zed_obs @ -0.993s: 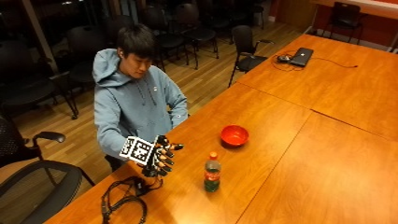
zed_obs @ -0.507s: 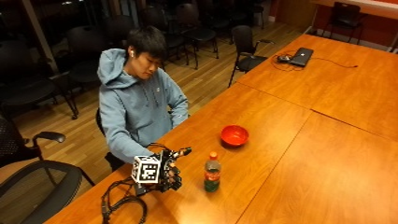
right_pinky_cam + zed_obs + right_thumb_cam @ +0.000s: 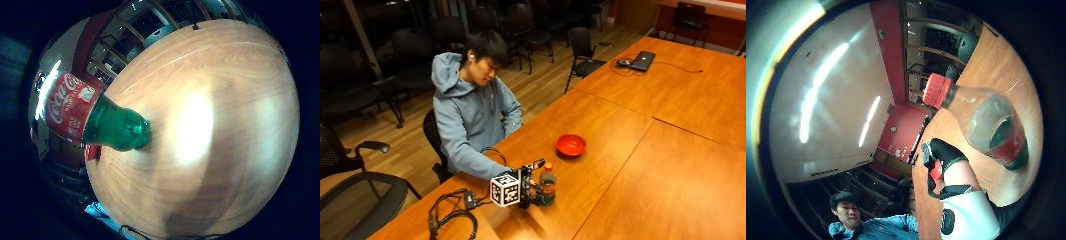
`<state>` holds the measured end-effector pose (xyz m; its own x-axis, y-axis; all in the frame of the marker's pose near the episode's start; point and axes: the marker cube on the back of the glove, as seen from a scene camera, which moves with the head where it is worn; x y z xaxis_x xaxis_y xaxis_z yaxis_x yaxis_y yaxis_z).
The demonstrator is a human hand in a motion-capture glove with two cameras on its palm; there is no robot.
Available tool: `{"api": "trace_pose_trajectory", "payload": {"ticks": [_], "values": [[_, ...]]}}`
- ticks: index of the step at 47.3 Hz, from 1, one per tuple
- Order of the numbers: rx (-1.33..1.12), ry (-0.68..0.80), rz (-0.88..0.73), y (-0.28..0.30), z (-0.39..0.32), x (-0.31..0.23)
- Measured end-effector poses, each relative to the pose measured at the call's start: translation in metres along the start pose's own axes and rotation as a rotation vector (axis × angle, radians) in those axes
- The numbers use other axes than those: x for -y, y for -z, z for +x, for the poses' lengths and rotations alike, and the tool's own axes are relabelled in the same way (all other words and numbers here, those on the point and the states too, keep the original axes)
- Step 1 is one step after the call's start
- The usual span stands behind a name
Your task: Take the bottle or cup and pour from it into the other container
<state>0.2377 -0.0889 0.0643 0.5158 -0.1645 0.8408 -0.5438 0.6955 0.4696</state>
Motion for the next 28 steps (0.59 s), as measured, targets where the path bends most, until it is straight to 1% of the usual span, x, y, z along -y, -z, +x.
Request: {"api": "trace_pose_trajectory", "payload": {"ticks": [7, 12, 28], "values": [[0.088, -0.024, -0.046, -0.027, 0.005, 0.003], [0.124, -0.037, -0.062, -0.036, 0.002, 0.009], [0.119, 0.012, 0.03, -0.058, -0.003, 0.016]]}}
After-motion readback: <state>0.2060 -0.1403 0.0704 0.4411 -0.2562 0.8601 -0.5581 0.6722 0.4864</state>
